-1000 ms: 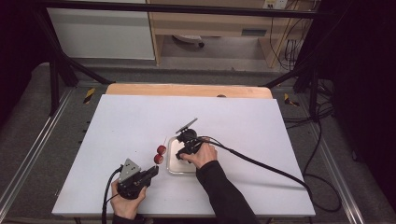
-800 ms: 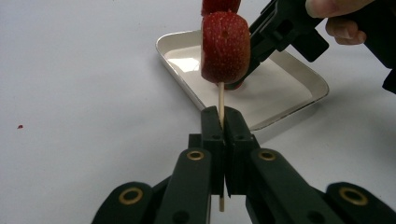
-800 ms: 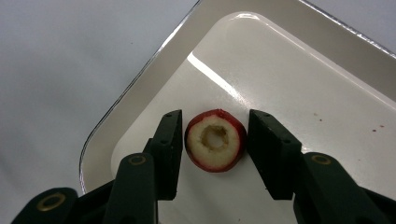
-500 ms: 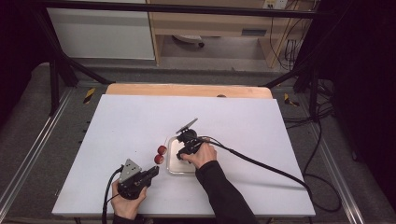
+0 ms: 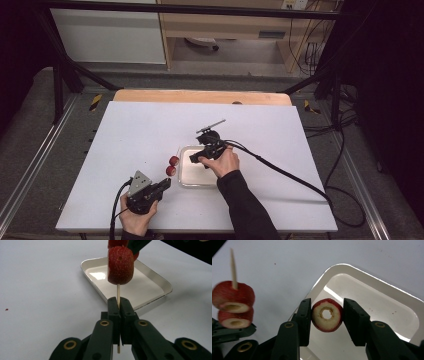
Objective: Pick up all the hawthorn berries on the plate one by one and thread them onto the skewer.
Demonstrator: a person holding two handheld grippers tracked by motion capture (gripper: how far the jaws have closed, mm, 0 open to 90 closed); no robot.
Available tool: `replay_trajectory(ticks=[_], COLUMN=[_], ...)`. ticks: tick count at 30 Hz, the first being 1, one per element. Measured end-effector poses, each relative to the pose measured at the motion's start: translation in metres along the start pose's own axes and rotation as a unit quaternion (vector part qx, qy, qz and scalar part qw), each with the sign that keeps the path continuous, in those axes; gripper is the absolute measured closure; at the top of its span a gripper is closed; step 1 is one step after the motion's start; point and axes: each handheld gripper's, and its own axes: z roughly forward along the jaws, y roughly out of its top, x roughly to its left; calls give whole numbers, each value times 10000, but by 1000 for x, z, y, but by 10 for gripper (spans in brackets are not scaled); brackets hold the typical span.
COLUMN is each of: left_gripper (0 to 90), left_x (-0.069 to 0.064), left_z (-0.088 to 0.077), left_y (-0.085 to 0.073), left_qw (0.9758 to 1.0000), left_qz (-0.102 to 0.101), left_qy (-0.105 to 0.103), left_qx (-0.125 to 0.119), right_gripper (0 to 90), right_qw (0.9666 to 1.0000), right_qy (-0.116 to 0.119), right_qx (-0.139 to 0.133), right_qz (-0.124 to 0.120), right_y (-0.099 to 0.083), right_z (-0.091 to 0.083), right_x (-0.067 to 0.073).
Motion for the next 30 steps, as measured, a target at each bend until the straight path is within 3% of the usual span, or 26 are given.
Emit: replay_trajectory(ticks=[9,14,20,30], left_gripper=[885,885,885,885], left_x=[-8,-15,-27,-50], left_z=[4,8,13,24], left_y=[1,2,4,11], left_qw=[9999,9998,9994,9985], left_qz=[100,145,195,274], left_qy=[-53,-158,-271,-475], left_qx=[19,34,27,13], right_gripper=[599,599,599,599], right_qw=[9975,9918,9768,9428], right_qy=[316,576,858,1096], right_qx=[-630,-1113,-1902,-3083], right_qz=[98,269,481,639], right_y=[-9,-17,-28,-43], right_z=[-26,-37,-52,-66], right_x=[-13,-21,-32,-42])
